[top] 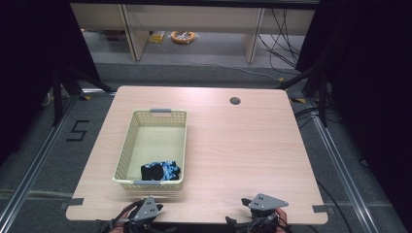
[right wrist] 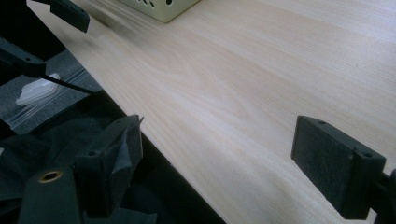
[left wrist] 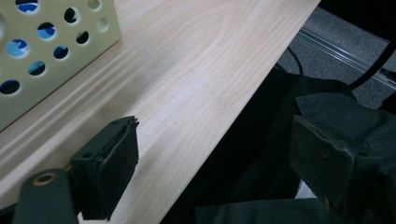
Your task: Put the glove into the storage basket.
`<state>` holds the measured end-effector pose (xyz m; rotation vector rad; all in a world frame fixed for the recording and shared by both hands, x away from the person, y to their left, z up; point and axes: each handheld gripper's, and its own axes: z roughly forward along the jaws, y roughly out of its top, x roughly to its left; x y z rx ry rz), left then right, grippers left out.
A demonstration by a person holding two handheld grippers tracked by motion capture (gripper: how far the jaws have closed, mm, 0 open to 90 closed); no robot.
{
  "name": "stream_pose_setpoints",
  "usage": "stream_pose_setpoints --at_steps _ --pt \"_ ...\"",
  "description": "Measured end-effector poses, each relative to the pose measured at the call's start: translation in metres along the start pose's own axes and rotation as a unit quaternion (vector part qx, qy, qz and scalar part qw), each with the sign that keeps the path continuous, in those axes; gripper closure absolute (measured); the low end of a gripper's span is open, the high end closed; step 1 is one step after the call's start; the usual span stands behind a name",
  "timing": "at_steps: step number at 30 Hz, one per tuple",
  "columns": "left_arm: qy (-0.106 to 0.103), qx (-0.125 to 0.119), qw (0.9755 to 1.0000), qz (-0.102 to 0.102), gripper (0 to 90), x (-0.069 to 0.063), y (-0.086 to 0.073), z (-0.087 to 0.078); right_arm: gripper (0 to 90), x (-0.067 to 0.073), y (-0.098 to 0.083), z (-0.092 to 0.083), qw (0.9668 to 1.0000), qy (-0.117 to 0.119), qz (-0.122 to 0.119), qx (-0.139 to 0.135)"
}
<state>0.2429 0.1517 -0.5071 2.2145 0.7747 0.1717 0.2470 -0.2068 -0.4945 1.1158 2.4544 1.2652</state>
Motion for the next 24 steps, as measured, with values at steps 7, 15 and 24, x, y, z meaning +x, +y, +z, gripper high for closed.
stream_pose_setpoints --at_steps 7,15,24 --pt "0.002 0.004 0.9999 0.012 16.0 0.0026 0.0003 -0.0015 17.2 0.0013 -0.0009 0.0007 0.9999 -0.006 -0.006 0.011" --pt "0.007 0.001 0.9999 0.009 16.0 0.0044 0.0001 -0.0017 17.2 0.0012 -0.0008 0.0009 0.9998 -0.007 -0.011 0.016" --pt "0.011 -0.001 0.9999 -0.001 16.0 0.0038 -0.0005 -0.0010 17.0 0.0010 -0.0004 0.0016 0.9997 -0.001 -0.020 0.014"
